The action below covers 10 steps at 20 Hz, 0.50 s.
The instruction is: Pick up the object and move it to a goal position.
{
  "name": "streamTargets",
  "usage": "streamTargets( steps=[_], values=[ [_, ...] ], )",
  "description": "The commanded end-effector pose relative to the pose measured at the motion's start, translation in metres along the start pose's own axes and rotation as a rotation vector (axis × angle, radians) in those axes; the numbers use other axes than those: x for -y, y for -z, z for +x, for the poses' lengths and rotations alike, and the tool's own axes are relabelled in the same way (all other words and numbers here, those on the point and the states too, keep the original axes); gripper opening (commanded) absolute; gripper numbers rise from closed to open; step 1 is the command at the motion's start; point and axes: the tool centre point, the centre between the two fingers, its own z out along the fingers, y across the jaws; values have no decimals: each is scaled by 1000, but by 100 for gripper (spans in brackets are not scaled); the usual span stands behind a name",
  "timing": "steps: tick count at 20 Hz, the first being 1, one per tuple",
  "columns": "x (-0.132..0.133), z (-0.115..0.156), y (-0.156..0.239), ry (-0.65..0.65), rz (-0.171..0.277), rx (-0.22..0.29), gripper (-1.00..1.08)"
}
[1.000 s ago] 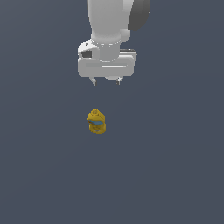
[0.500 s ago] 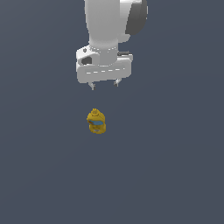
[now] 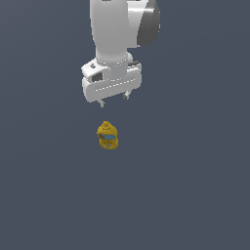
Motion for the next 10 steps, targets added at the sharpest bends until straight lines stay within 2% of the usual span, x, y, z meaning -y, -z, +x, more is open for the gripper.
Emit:
streamTargets(
  steps=[1,10],
  values=[
    [-3,1,-4,60,1,-1,100],
    [-14,2,-19,269,4,-4,100]
  ],
)
